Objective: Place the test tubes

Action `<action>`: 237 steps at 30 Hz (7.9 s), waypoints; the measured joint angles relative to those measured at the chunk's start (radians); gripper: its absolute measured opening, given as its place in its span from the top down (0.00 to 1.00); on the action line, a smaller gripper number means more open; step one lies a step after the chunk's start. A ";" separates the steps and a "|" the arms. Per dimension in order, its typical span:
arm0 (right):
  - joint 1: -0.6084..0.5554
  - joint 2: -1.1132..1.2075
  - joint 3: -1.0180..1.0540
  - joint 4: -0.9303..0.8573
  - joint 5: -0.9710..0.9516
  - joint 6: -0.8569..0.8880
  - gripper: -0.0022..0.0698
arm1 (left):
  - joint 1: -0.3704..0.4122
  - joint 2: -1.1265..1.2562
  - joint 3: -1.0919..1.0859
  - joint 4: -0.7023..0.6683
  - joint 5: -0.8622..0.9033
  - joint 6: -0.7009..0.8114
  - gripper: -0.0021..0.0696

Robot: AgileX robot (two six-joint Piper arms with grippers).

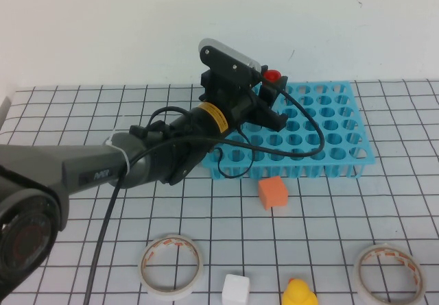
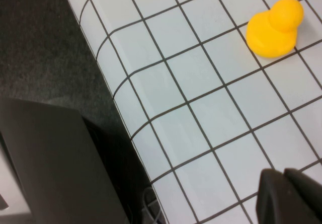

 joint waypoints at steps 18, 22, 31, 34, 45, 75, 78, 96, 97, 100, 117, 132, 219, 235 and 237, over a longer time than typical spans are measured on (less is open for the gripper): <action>0.000 0.000 0.000 0.000 0.000 0.000 0.97 | -0.019 0.006 0.000 -0.003 0.015 -0.018 0.59; 0.000 0.000 0.000 0.000 0.000 0.000 0.97 | -0.018 0.017 0.000 -0.015 -0.015 -0.021 0.59; 0.000 0.000 0.000 0.000 0.000 -0.002 0.97 | -0.018 0.017 0.000 -0.026 -0.017 -0.013 0.59; 0.000 0.000 0.000 0.000 0.000 -0.002 0.97 | -0.018 0.019 0.000 -0.035 -0.019 -0.003 0.59; 0.000 0.000 0.000 0.000 0.000 -0.002 0.97 | -0.018 0.030 0.000 -0.048 -0.001 0.036 0.59; 0.000 0.000 0.000 0.000 0.000 -0.004 0.97 | 0.004 -0.381 0.000 0.136 0.412 0.025 0.82; 0.000 0.000 0.000 0.000 0.000 -0.004 0.97 | 0.030 -0.484 0.002 0.173 0.522 0.039 0.92; 0.000 0.000 0.000 0.000 0.000 -0.004 0.97 | 0.377 -1.302 0.942 0.017 0.290 0.046 0.97; 0.000 0.000 0.000 0.000 0.000 -0.004 0.97 | 0.388 -1.347 0.985 -0.002 0.286 0.051 0.97; 0.000 0.000 0.000 0.000 0.000 -0.004 0.97 | 0.424 -1.525 1.117 -0.068 0.291 0.084 0.97; 0.000 0.000 0.000 0.000 0.000 -0.004 0.97 | 0.463 -2.044 1.429 -0.192 0.723 -0.106 0.97; 0.000 0.000 0.000 0.000 0.000 -0.004 0.97 | 0.463 -2.046 1.429 -0.213 1.007 -0.123 0.97; -0.499 -0.655 0.517 -0.532 -0.589 0.644 0.97 | 0.463 -2.144 1.427 -0.490 1.019 0.425 0.97; -0.499 -0.655 0.513 -0.525 -0.562 0.750 0.97 | 0.463 -2.144 1.427 -0.490 1.021 0.429 0.97; -0.499 -0.655 0.513 -0.525 -0.562 0.756 0.97 | 0.463 -2.144 1.427 -0.490 1.021 0.429 0.97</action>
